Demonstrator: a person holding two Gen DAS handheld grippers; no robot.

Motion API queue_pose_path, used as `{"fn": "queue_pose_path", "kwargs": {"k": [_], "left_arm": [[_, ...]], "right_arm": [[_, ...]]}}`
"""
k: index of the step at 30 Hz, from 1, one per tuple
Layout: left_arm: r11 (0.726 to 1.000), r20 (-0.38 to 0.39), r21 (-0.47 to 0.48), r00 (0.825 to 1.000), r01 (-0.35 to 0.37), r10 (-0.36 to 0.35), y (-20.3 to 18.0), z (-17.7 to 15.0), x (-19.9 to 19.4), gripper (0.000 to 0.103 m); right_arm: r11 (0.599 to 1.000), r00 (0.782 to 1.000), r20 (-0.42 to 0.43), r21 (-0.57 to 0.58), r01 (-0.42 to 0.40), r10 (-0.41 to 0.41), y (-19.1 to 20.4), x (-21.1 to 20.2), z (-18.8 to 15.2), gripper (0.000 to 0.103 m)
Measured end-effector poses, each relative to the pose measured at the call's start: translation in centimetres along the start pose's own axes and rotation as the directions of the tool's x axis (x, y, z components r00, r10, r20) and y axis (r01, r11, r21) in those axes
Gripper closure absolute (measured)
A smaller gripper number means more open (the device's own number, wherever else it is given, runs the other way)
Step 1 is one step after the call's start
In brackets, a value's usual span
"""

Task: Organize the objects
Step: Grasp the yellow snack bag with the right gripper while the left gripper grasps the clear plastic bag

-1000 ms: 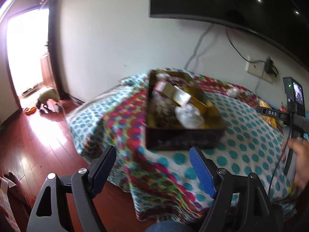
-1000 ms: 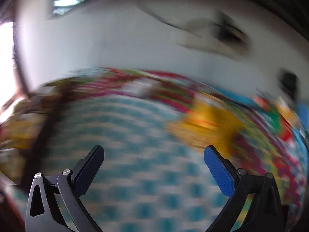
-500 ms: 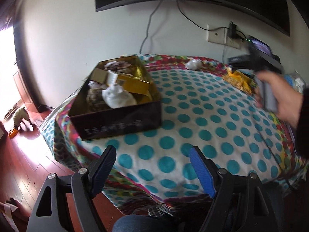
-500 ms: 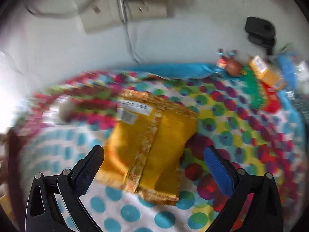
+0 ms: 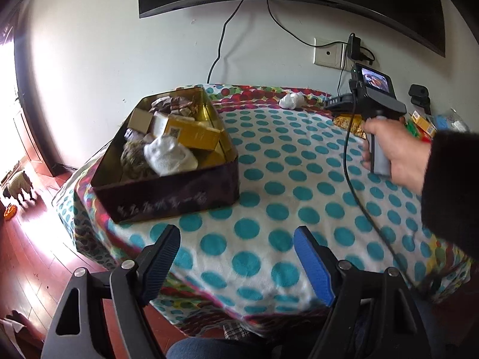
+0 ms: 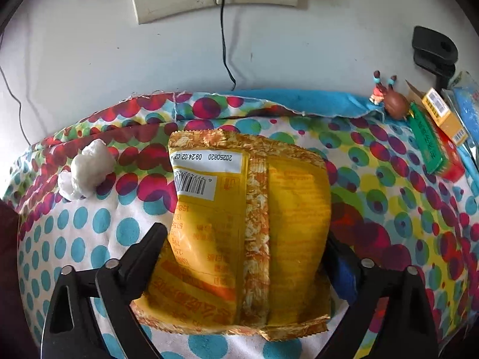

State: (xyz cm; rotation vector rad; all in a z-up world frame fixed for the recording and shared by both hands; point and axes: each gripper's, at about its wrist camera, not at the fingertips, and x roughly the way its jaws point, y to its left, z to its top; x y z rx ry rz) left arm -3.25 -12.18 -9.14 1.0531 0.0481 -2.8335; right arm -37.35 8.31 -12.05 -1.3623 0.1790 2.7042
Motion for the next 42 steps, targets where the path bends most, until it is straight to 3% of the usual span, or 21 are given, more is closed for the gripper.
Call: {"fn": "queue_pose_path", "kwargs": {"k": [4,6,11,15,19,21,26,33,40,42], "left_arm": [[1.0,0.058,-0.017,0.998,0.019,-0.018,-1.2,4.2,0.8,0.023],[1.0,0.091,-0.012,0.996,0.018,-0.017,-2.0,6.8,1.5,0.023],[1.0,0.13,0.015,0.991,0.011,-0.013,-4.6,13.3,5.5,0.023],[0.999,0.103,0.043,0.995,0.01,-0.015,-6.9,17.6,11.3,0.023],[0.991,0.021,0.134,1.0,0.02,-0.023,-9.8,20.8,18.0,0.023],[0.992,-0.026,0.118,0.999,0.035,-0.032,-10.4,22.1,21.0,0.023],[0.995,-0.057,0.102,0.998,0.008,-0.002,-11.8,24.3,25.6,0.023],[0.998,-0.106,0.067,0.994,0.022,-0.014,-12.8,25.4,30.3,0.023],[0.997,-0.163,0.076,0.987,0.005,0.007,-13.1,24.8,32.3,0.023],[0.998,-0.163,0.07,0.986,-0.001,0.012,-12.9,24.8,32.3,0.028]], "right_arm": [[0.998,0.999,0.013,-0.031,-0.047,0.047,-0.6,-0.5,-0.4,0.018],[0.996,0.998,0.024,-0.069,-0.059,0.06,-0.6,-0.9,-0.6,0.027],[0.988,0.994,0.039,-0.119,-0.1,0.106,-1.7,-2.2,-1.8,0.032],[0.985,0.989,0.035,-0.108,-0.136,0.141,-3.4,-2.8,-2.7,0.032],[0.985,0.991,0.034,-0.118,-0.127,0.132,-3.7,-2.6,-2.0,0.032],[0.985,0.991,0.031,-0.121,-0.122,0.126,-2.9,-1.8,-1.4,0.032],[0.984,0.99,0.029,-0.115,-0.135,0.14,-2.7,-1.1,-0.9,0.031],[0.981,0.985,0.025,-0.099,-0.17,0.173,-3.1,-1.1,-0.9,0.03],[0.977,0.98,0.027,-0.08,-0.197,0.199,-3.6,-1.2,-0.9,0.03],[0.977,0.979,0.027,-0.077,-0.201,0.203,-3.7,-1.2,-0.9,0.03]]}}
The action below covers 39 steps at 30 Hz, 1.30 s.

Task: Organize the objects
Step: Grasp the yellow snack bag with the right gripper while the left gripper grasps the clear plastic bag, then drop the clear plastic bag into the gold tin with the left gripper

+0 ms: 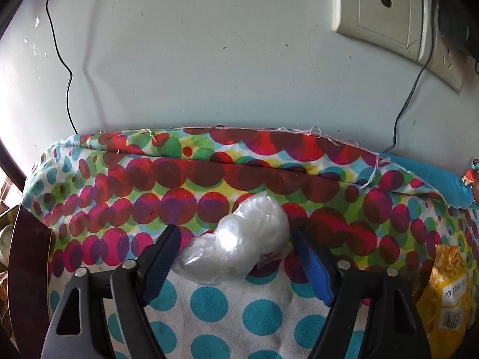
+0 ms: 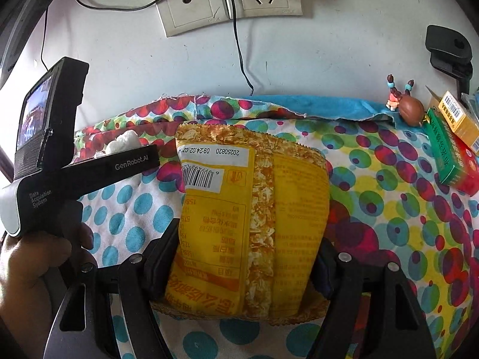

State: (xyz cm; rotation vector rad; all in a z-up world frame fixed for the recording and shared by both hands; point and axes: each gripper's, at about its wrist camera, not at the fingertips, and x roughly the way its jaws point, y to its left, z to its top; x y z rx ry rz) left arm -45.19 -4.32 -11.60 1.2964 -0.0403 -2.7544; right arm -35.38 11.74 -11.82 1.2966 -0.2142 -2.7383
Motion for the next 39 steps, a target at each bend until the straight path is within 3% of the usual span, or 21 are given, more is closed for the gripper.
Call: {"fn": "queue_pose_path", "kwargs": {"k": [1,5,7,17,25,28,39], "left_arm": [[1.0,0.004,0.001,1.0,-0.002,0.002,0.0,0.0,-0.1,0.036],[1.0,0.012,0.003,1.0,-0.016,0.016,0.0,-0.1,-0.3,0.051],[0.999,0.016,-0.004,0.999,-0.035,0.035,0.2,-0.3,-0.7,0.074],[0.999,0.062,-0.035,0.998,-0.01,0.012,1.8,-2.4,-5.4,0.074],[0.997,0.108,-0.074,0.994,-0.014,0.022,4.9,-6.4,-14.0,0.074],[0.992,0.117,-0.117,0.991,-0.044,0.058,7.5,-8.3,-17.0,0.074],[0.938,0.081,-0.276,0.967,-0.212,0.242,18.5,-12.5,-20.8,0.074]], "right_arm": [[1.0,1.0,0.0,0.0,0.0,0.0,0.0,0.0,0.0,0.03],[1.0,1.0,0.0,0.002,-0.003,0.003,0.0,-0.1,0.0,0.03],[1.0,1.0,-0.001,0.002,-0.003,0.003,0.0,-0.1,0.0,0.029],[1.0,1.0,-0.004,-0.012,0.016,-0.016,0.6,0.1,0.1,0.03],[0.999,0.999,-0.009,-0.034,0.04,-0.04,1.3,0.5,0.2,0.029],[0.998,0.999,-0.01,-0.038,0.042,-0.042,1.6,0.6,0.3,0.029],[0.998,0.999,-0.013,-0.056,0.043,-0.044,1.7,0.6,-0.2,0.029]]}}
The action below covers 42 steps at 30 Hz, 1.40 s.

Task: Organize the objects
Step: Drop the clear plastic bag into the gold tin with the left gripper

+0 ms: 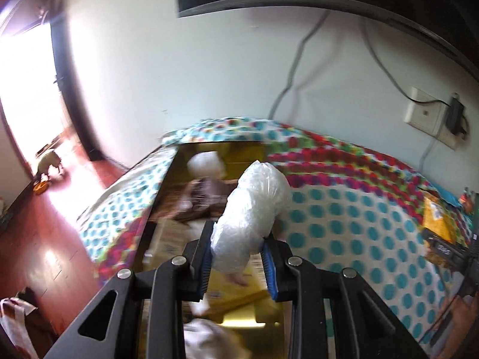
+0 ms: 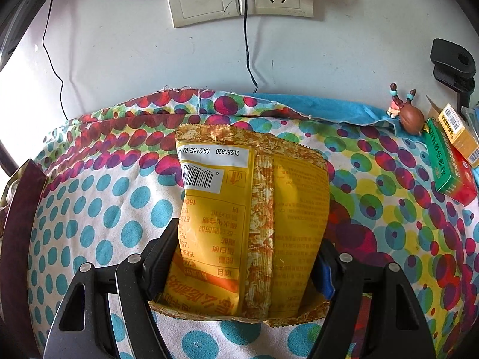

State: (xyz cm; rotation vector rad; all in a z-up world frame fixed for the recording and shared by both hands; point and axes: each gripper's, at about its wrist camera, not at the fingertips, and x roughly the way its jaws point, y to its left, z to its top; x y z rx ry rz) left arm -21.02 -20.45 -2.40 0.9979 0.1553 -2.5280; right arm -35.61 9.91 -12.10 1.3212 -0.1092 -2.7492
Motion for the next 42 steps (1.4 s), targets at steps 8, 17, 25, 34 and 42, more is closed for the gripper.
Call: {"fn": "queue_pose_path", "kwargs": {"k": [8,17,25,34,42], "left_arm": [[0.997,-0.017,0.001,0.997,-0.076,0.076,2.2,0.5,2.1,0.074],[0.995,-0.049,0.005,0.994,-0.101,0.101,2.0,0.6,4.8,0.074],[0.995,-0.066,0.003,0.993,-0.1,0.1,1.6,0.5,6.1,0.074],[0.996,-0.081,-0.01,0.993,-0.087,0.086,1.6,1.1,7.0,0.072],[0.999,-0.027,-0.023,0.999,-0.032,0.032,2.6,1.4,4.1,0.023]], "right_arm": [[1.0,1.0,-0.001,-0.003,-0.006,0.006,0.0,-0.1,0.0,0.028],[1.0,1.0,0.0,0.008,-0.017,0.017,0.0,-0.1,0.1,0.028],[1.0,1.0,0.0,0.012,-0.02,0.02,-0.1,-0.1,0.1,0.028],[1.0,1.0,0.0,0.013,-0.021,0.021,0.0,-0.1,0.0,0.028],[1.0,1.0,-0.001,0.003,-0.029,0.029,0.1,0.0,0.0,0.028]]}}
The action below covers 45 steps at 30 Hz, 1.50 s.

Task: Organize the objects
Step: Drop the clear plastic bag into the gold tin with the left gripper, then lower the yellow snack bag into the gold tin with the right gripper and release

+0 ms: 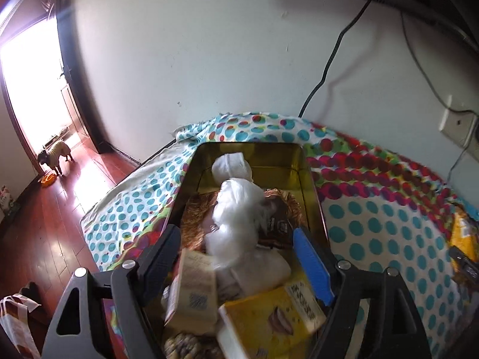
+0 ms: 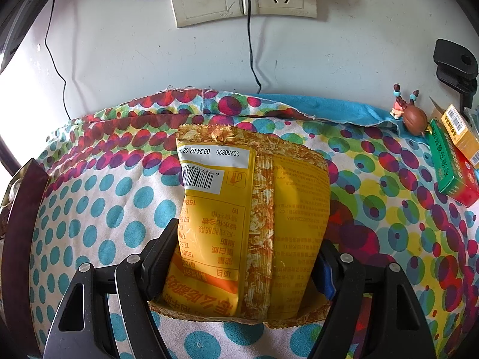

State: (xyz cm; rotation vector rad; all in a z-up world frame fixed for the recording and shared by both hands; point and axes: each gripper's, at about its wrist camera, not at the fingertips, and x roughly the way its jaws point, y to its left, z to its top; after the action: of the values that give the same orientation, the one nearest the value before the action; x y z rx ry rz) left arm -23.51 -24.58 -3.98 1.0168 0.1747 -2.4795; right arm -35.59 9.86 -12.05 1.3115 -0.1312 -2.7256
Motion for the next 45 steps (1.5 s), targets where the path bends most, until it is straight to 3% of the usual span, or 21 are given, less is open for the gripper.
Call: {"fn": "queue_pose_path", "kwargs": {"k": [4,8,11,15,22,25,27,31,37,45], "left_arm": [[0.996,0.059,-0.05,0.996,0.073,-0.07,2.5,-2.1,-5.2,0.022],[0.993,0.085,-0.041,0.99,0.115,-0.111,5.6,-8.0,-9.9,0.022],[0.994,0.064,-0.036,0.993,0.105,-0.102,7.6,-12.6,-11.9,0.022],[0.992,0.017,-0.049,0.994,0.113,-0.112,9.0,-16.2,-12.3,0.022],[0.985,0.04,-0.074,0.987,0.156,-0.153,10.1,-17.4,-13.3,0.022],[0.987,0.063,-0.073,0.988,0.145,-0.141,10.9,-17.6,-13.6,0.022],[0.986,0.071,-0.087,0.988,0.141,-0.135,11.8,-17.6,-13.6,0.022],[0.988,0.086,-0.106,0.991,0.11,-0.101,13.0,-17.9,-13.3,0.022],[0.987,0.076,-0.118,0.992,0.112,-0.104,13.4,-18.1,-12.6,0.022],[0.983,0.064,-0.144,0.993,0.111,-0.103,14.0,-17.9,-11.6,0.022]], "right_arm": [[1.0,1.0,0.005,0.006,-0.019,0.019,-0.3,-0.3,-0.1,0.028],[0.999,0.999,0.018,-0.036,0.03,-0.029,0.8,-0.9,-0.3,0.029],[0.998,0.999,0.025,-0.054,0.024,-0.023,2.4,-2.1,-0.7,0.029],[0.982,0.998,0.062,-0.188,0.003,0.009,8.1,-5.2,-1.3,0.029],[0.91,0.969,0.084,-0.37,-0.188,0.234,21.6,-12.9,-2.5,0.029],[0.874,0.96,0.062,-0.433,-0.22,0.273,26.8,-14.2,-3.5,0.029],[0.849,0.961,0.043,-0.481,-0.219,0.272,30.0,-14.4,-4.8,0.029],[0.838,0.967,-0.01,-0.496,-0.226,0.256,33.2,-13.1,-6.2,0.029],[0.848,0.983,-0.078,-0.498,-0.183,0.167,34.8,-9.1,-8.1,0.029],[0.851,0.992,-0.06,-0.509,-0.127,0.112,35.8,-6.5,-7.4,0.028]]}}
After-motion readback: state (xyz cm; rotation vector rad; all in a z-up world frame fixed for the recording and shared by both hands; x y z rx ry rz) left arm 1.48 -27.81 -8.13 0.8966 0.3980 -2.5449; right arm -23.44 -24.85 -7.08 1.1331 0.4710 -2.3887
